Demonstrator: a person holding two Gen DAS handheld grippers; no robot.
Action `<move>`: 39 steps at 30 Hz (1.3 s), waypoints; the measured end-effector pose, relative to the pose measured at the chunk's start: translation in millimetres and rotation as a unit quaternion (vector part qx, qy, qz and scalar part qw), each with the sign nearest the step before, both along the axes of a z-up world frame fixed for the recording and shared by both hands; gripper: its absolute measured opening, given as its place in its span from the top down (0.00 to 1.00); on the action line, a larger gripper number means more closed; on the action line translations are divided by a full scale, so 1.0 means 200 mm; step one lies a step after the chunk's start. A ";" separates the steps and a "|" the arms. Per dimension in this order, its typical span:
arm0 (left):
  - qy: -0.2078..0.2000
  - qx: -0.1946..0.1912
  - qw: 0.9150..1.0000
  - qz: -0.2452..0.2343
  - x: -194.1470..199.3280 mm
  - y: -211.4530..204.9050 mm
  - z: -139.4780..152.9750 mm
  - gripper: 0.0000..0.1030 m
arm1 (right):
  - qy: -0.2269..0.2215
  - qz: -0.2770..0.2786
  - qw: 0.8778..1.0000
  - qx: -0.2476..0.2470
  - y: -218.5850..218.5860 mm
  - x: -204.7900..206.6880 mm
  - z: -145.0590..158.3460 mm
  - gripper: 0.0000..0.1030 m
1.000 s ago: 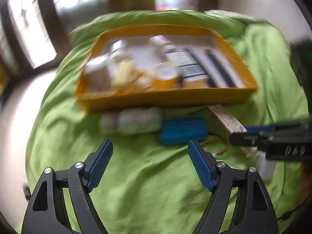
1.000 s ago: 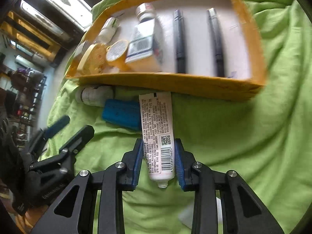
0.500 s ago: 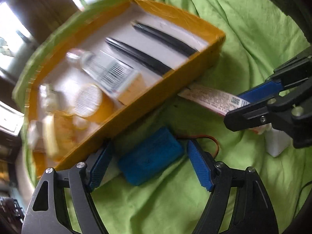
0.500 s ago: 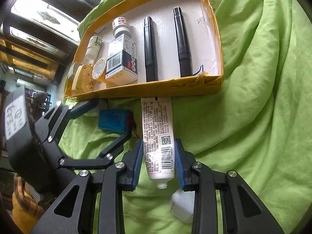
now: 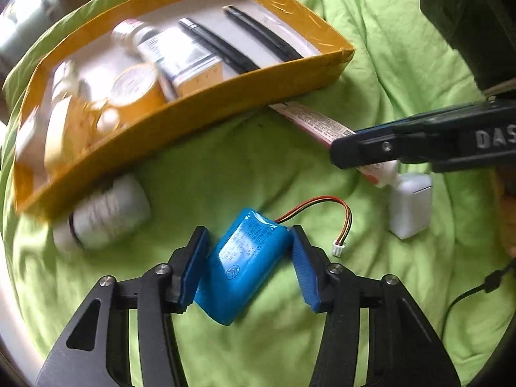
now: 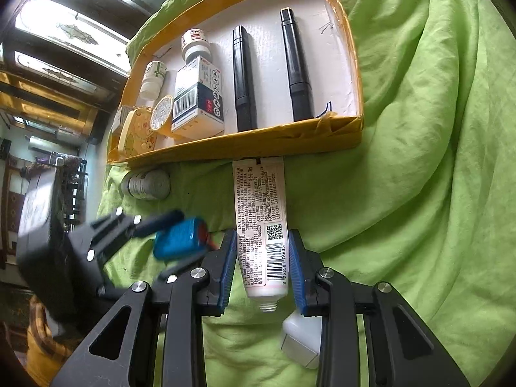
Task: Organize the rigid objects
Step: 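Grasp the blue battery pack with the left tool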
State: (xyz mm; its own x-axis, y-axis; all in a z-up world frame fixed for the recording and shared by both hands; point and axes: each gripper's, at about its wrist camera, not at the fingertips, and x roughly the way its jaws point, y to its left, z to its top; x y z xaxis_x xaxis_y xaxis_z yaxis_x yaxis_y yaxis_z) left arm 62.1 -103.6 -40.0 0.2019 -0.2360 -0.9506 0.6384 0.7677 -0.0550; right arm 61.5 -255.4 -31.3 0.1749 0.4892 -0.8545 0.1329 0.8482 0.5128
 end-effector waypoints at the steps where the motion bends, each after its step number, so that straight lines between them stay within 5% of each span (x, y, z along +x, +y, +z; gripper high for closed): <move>1: 0.003 -0.008 1.000 0.016 0.00 0.02 0.00 0.52 | 0.001 0.001 1.000 0.000 0.00 0.00 0.00 0.73; 5: 0.007 -0.026 0.998 0.057 0.01 0.06 -0.02 0.50 | 0.006 0.006 1.000 -0.004 0.05 0.00 -0.02 0.73; 10: 0.010 -0.014 0.999 0.047 -0.01 0.03 -0.01 0.49 | 0.010 0.008 1.000 -0.009 0.07 0.01 -0.07 0.73; 13: 0.028 -0.018 0.999 0.041 -0.07 0.05 0.00 0.48 | 0.010 0.006 1.000 -0.008 0.07 0.01 -0.07 0.73; 24: 0.115 -0.053 0.992 0.019 0.20 0.12 -0.03 0.45 | 0.012 0.005 1.000 -0.011 0.06 0.02 -0.09 0.73; 29: 0.077 -0.054 0.995 0.030 0.13 0.13 -0.02 0.44 | 0.006 0.013 1.000 -0.024 0.08 0.01 -0.08 0.74; 33: 0.063 -0.062 0.995 0.049 0.05 0.14 0.02 0.66 | -0.003 0.013 0.999 -0.030 0.09 0.01 -0.07 0.75; 39: 0.035 -0.062 0.994 0.081 -0.08 0.13 0.04 0.68 | -0.013 0.013 0.999 -0.031 0.08 -0.01 -0.04 0.75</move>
State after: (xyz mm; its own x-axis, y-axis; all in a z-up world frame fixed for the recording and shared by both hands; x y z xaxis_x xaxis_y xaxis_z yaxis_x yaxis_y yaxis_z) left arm 45.2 -77.9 -31.2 0.1812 -0.3215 -0.9294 0.4977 0.8451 -0.1953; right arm 60.3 -238.9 -39.5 0.1844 0.4408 -0.8784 0.0978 0.8811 0.4627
